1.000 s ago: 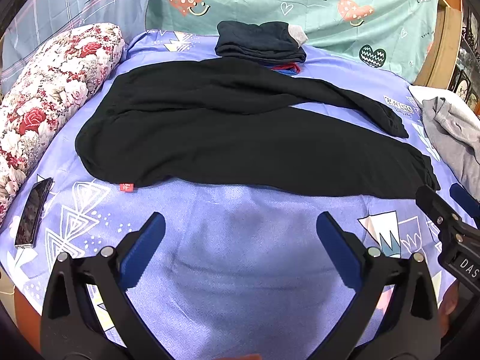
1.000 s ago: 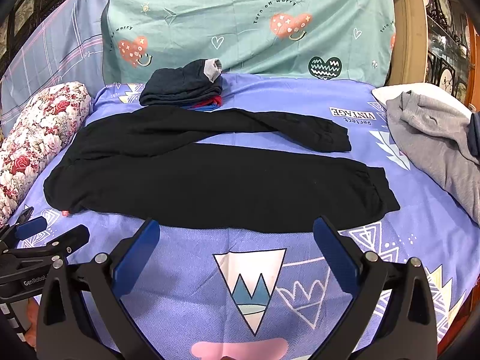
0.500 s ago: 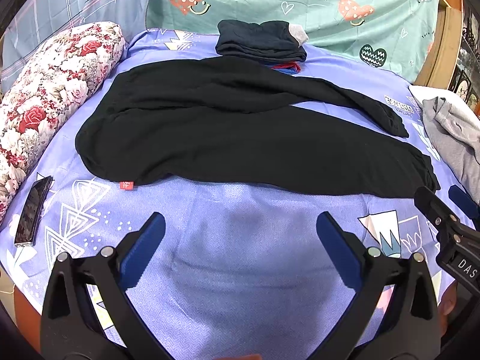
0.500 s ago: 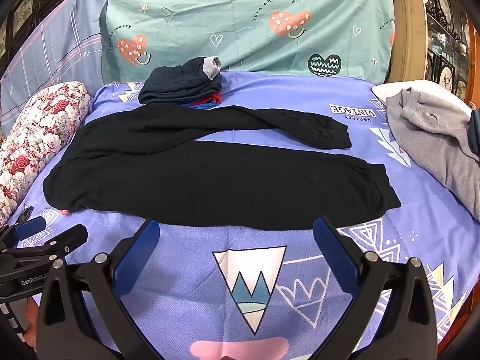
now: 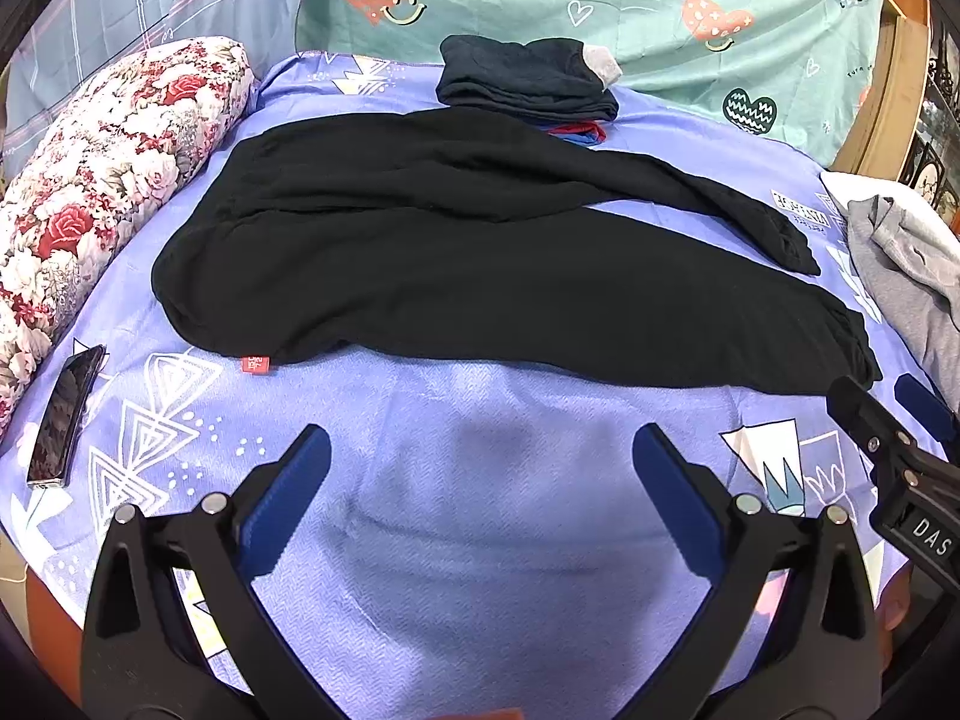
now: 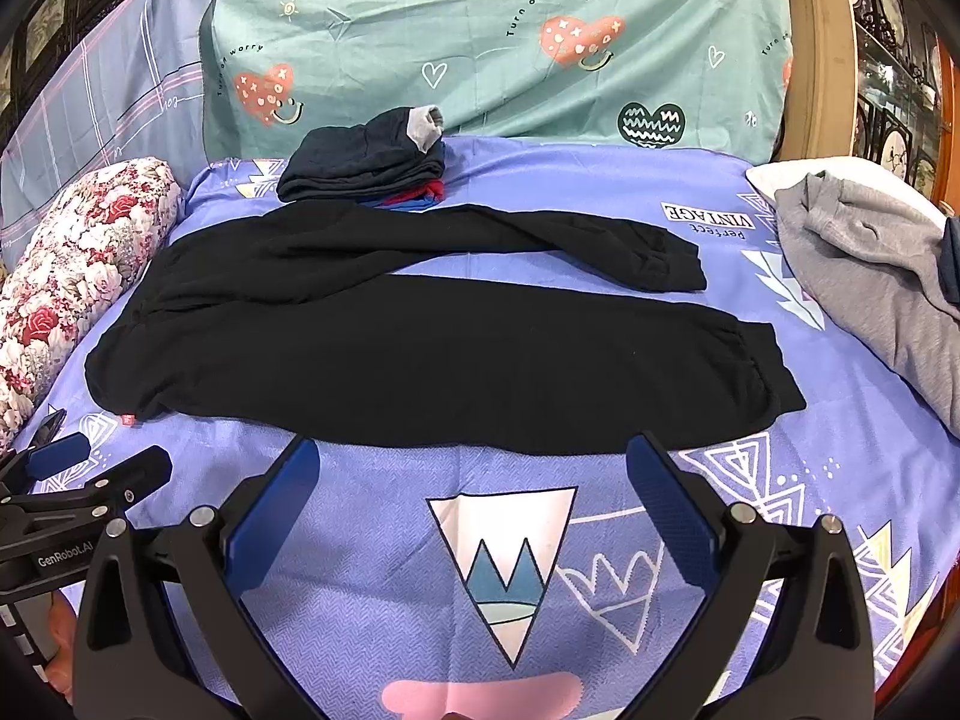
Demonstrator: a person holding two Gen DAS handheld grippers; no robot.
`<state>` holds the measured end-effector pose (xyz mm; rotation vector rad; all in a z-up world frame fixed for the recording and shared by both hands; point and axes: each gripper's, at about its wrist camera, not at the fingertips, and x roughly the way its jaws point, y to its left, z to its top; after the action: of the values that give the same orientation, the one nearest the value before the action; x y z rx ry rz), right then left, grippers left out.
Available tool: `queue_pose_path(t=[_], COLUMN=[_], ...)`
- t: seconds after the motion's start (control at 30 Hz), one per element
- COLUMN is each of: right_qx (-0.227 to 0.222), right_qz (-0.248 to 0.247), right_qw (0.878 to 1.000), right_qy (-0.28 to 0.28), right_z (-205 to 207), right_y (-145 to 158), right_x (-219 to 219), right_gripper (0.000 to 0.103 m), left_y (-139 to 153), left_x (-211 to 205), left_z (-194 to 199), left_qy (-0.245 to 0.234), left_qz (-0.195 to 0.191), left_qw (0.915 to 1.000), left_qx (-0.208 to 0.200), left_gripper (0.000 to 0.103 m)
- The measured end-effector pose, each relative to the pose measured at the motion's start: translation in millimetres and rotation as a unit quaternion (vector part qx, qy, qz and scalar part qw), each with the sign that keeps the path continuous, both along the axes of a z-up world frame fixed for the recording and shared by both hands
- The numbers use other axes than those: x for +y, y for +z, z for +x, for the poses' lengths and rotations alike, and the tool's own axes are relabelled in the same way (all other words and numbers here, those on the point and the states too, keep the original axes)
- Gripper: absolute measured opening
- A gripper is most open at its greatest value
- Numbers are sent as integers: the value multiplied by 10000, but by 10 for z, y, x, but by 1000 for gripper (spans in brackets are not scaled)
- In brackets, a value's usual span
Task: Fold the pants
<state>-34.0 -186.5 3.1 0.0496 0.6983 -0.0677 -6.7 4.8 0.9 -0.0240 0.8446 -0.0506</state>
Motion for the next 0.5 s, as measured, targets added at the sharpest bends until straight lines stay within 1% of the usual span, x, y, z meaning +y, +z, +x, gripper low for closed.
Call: queue_pose_path(t=[0.5], right_qx=[41], right_qz=[-30], right_qw=[10000], right_qy=[28], right_z=[12], right_y=[-26], right_x=[23], right_gripper=[102], left_y=[-28], left_x=[-12], left_z=[8], left_qy=[-34], left_qz=[16], left_qw=[10000], left_qx=[30], left_gripper=[101])
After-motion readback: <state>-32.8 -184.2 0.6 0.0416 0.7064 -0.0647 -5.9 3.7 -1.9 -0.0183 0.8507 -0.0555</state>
